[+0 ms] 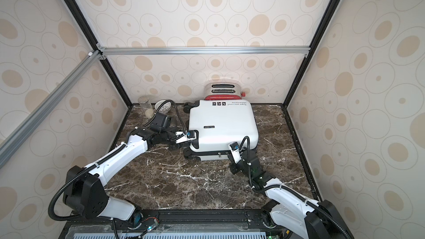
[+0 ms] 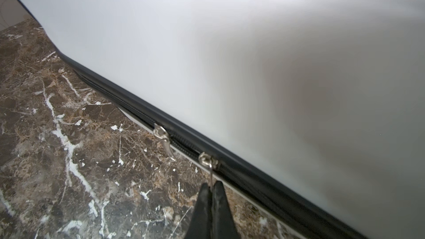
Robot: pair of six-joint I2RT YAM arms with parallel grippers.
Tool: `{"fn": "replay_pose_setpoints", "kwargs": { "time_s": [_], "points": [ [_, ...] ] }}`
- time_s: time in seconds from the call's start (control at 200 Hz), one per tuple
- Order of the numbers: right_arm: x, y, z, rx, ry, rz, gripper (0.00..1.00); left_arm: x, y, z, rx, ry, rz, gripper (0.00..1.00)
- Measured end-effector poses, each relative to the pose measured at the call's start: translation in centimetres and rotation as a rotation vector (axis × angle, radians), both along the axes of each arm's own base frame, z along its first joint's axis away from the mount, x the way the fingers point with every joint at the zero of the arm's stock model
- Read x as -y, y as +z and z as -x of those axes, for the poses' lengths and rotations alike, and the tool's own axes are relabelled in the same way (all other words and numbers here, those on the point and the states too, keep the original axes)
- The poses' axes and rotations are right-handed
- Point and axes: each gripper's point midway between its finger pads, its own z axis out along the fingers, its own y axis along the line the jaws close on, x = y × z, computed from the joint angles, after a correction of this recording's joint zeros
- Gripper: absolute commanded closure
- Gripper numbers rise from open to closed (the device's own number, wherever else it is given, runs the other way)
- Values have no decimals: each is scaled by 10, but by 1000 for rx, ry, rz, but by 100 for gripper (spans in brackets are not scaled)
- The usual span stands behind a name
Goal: Open the suitcase zippers
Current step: Unzip the zipper on the suitcase.
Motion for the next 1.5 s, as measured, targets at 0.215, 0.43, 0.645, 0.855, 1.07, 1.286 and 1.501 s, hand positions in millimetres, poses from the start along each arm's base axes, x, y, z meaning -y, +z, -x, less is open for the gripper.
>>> {"fn": "replay_pose_setpoints", "kwargs": {
  "time_s": [0.215,0.43,0.645,0.855,1.07,1.286,1.501],
  "points": [
    [31,18,-9,10,-113,-80,100,-31,21,17,77,84,-32,100],
    [44,15,-20,-105,-142,-149,100,-36,19,26,93,92,-27,100],
    [44,13,-27,-266,-81,-256,100,-36,20,32,114,89,-2,100],
    [39,20,-20,-291,-16,-288,100,-45,18,37,146,122,-9,100],
    [73,38,-23,-143,-157,-136,100,-49,16,33,107,159,-37,100],
    [106,42,-45,-88,-280,39,100,-51,14,33,97,165,-57,100],
    [106,35,-69,-115,-256,69,100,-52,10,36,90,163,-57,100]
  ]
}}
